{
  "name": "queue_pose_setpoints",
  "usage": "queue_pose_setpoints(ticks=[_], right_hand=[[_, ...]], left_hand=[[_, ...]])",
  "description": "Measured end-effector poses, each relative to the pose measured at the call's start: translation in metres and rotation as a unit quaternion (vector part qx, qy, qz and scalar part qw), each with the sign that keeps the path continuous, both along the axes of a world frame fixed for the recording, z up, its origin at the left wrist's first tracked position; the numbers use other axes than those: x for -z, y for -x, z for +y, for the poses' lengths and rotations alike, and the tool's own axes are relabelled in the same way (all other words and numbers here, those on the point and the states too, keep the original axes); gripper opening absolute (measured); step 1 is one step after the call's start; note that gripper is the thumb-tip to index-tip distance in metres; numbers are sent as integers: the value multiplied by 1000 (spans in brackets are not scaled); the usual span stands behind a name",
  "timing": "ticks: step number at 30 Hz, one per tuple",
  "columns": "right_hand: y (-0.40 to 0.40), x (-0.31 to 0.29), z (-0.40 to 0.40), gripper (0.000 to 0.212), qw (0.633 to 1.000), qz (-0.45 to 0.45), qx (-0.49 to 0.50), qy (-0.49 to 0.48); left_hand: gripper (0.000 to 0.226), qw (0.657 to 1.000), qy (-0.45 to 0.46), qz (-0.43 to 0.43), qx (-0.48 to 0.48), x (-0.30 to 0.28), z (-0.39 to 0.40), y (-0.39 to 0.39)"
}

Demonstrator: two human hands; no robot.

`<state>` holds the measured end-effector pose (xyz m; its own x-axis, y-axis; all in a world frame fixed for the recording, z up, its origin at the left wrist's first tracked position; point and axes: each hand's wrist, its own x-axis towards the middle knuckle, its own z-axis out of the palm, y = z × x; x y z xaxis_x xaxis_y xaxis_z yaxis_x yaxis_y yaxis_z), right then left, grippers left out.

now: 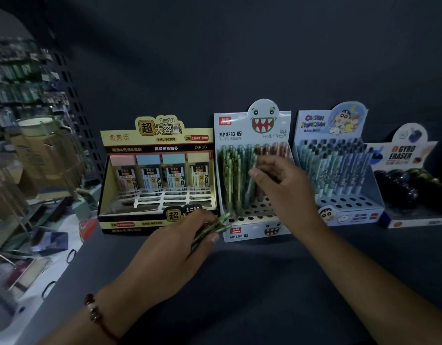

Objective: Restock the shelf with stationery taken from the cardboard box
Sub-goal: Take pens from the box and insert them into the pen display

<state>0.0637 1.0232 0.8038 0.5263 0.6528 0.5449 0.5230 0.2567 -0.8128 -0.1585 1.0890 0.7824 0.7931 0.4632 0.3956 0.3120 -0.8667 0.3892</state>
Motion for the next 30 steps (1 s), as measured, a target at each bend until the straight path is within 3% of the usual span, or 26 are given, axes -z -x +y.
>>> queue_pose_setpoints(ticks=[13,18,21,26,30], right_hand=[[3,7,8,29,998,-25,39,39],[5,-4,-14,25,1000,15,25,6],[11,-12,-30,16,998,28,-50,8],[30,-7,-30,24,946,-26,-245,211],[38,-4,-27,23,940,30,-276,197]], left_hand=[[16,1000,6,-5,-1,-1,-1,1],[13,999,29,-17,-7,-2,-1,3],[13,998,48,-42,-7,-1,-1,4],[22,990,84,-116,-10,-1,0,3],[23,987,87,-136,-3,-2,0,2]])
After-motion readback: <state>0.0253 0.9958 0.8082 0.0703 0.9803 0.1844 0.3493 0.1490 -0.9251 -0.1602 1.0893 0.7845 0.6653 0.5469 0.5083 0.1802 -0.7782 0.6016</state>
